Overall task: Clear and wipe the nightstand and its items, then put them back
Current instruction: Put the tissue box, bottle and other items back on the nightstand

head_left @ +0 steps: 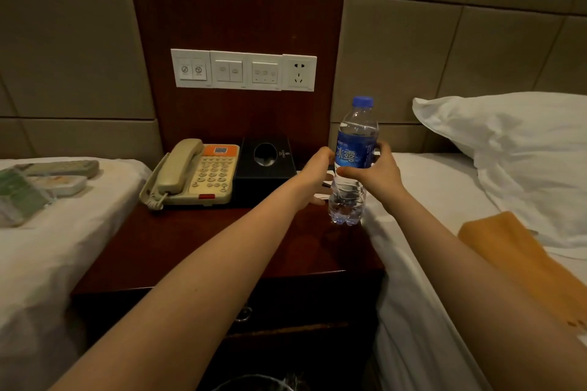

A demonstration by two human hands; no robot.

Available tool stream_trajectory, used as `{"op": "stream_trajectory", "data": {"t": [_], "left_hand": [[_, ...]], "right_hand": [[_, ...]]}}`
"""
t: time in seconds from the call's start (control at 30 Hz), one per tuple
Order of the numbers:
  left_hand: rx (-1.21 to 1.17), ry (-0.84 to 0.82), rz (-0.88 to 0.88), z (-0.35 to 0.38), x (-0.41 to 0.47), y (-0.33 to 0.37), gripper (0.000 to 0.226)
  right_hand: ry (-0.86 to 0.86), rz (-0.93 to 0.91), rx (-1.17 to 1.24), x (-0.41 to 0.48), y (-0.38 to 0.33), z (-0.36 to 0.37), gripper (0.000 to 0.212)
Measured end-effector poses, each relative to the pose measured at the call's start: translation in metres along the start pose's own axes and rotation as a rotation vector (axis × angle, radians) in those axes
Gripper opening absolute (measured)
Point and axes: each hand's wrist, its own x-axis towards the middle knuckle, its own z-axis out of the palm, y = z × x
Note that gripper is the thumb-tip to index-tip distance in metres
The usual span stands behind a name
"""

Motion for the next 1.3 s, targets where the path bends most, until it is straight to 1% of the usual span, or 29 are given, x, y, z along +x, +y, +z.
{"op": "stream_trajectory", "data": {"t": [0.1, 0.17, 0.27, 0.3, 0.37, 0.5, 0.67, 0.8, 0.87, 0.93, 1.0, 1.13, 1.3], "left_hand": [[0.043, -0.003, 0.005, -0.005, -0.010, 0.003, 0.048], [0.056, 0.007, 0.009, -0.011, -0.018, 0.006, 0.049], [0.071, 0.039, 0.009, -0.024, -0.030, 0.005, 0.049], [0.074, 0.054, 0.011, -0.030, -0.035, 0.004, 0.048], [0.072, 0.092, 0.009, -0.043, -0.046, 0.002, 0.048], [0.065, 0.150, 0.028, -0.082, -0.068, -0.001, 0.047], [0.031, 0.308, 0.013, -0.137, -0.092, -0.005, 0.044], [0.037, 0.424, -0.005, -0.179, -0.110, -0.013, 0.040], [0.074, 0.514, 0.007, -0.201, -0.117, -0.019, 0.038], [0.122, 0.587, 0.034, -0.223, -0.125, -0.025, 0.030], [0.120, 0.644, 0.031, -0.247, -0.133, -0.033, 0.020], [0.086, 0.778, 0.005, -0.294, -0.151, -0.050, 0.034], [0.018, 0.955, -0.022, -0.350, -0.173, -0.069, 0.039]], "right_hand": [[0.028, 0.019, 0.017, -0.007, -0.004, 0.003, 0.088], [0.129, 0.027, 0.013, -0.014, -0.006, 0.009, 0.088], [0.309, 0.053, -0.017, -0.032, -0.008, 0.025, 0.076], [0.331, 0.051, -0.021, -0.039, -0.010, 0.032, 0.071], [0.319, 0.020, -0.031, -0.050, -0.018, 0.047, 0.062], [0.182, -0.089, -0.061, -0.066, -0.042, 0.077, 0.051], [-0.083, -0.111, -0.070, -0.082, -0.073, 0.123, 0.045], [-0.232, -0.097, -0.092, -0.099, -0.094, 0.164, 0.036], [-0.314, -0.091, -0.098, -0.109, -0.101, 0.183, 0.027], [-0.383, -0.104, -0.081, -0.117, -0.109, 0.201, 0.025], [-0.440, -0.110, -0.059, -0.124, -0.117, 0.218, 0.029], [-0.550, -0.148, -0.059, -0.134, -0.135, 0.253, 0.047], [-0.689, -0.169, -0.006, -0.142, -0.154, 0.299, 0.077]]}}
